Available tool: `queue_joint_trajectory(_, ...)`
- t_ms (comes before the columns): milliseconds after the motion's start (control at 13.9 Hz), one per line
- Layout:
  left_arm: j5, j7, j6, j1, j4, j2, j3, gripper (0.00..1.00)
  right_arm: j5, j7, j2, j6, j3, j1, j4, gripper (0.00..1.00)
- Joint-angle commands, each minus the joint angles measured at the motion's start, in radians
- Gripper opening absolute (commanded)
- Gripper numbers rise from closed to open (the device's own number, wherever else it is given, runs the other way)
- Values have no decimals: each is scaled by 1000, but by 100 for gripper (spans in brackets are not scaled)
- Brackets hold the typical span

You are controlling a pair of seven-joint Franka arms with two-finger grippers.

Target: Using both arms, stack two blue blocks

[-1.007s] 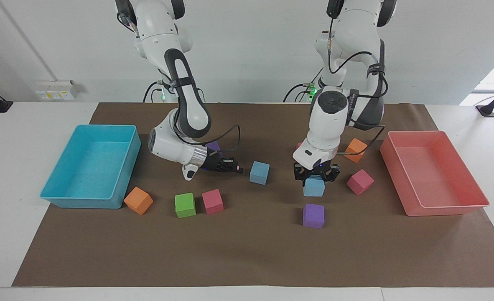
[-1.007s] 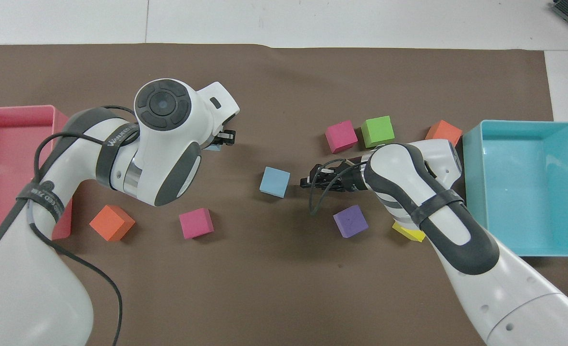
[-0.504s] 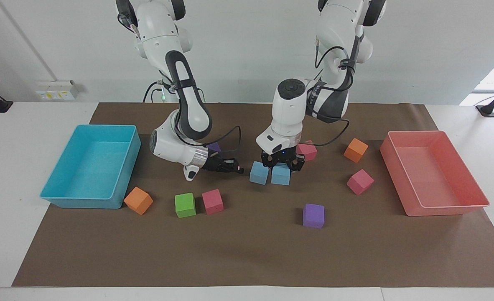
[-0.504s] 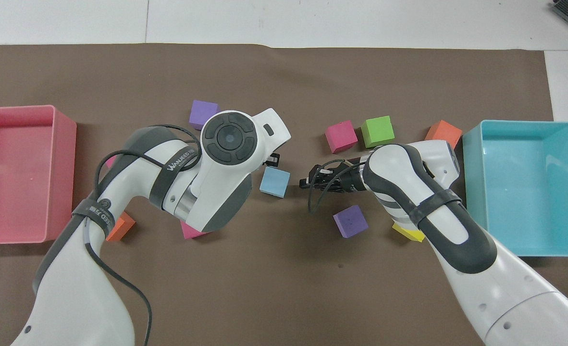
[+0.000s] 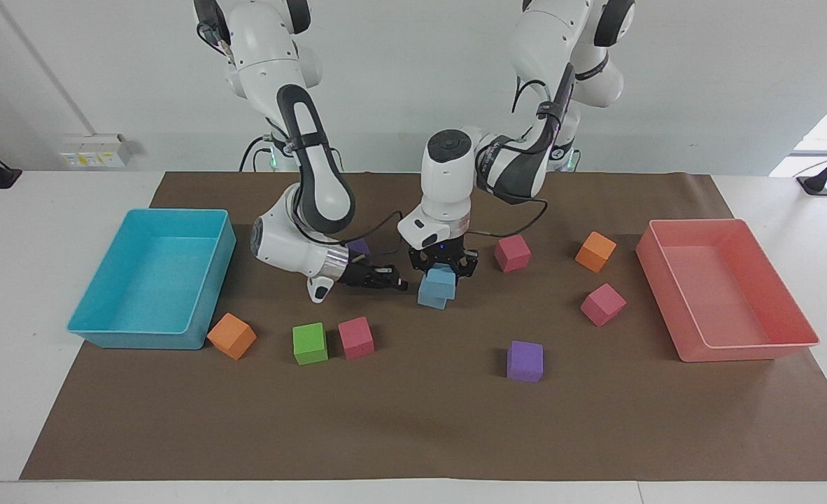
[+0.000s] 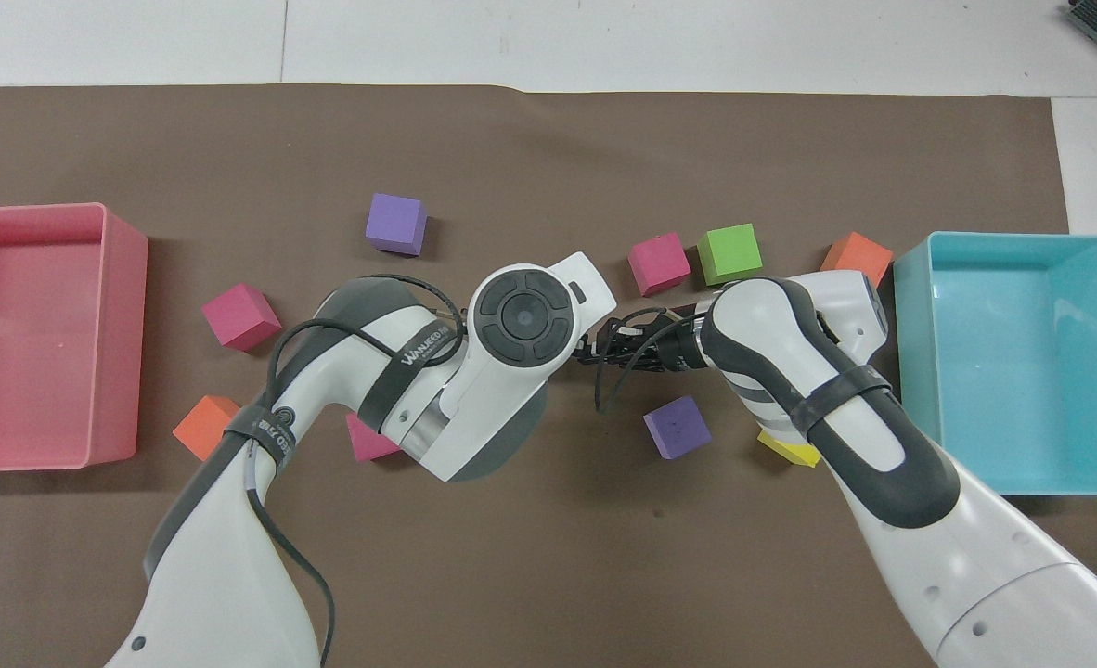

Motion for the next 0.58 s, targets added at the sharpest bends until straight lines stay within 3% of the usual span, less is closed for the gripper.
queue_joint_trajectory(0, -9, -22, 34, -25, -26, 2, 20, 21, 37, -46, 2, 8, 4, -4, -5, 0)
queue_joint_trajectory(504, -9, -15, 35, -31, -61, -12, 18, 23, 37, -46, 2, 8, 5, -4, -3, 0)
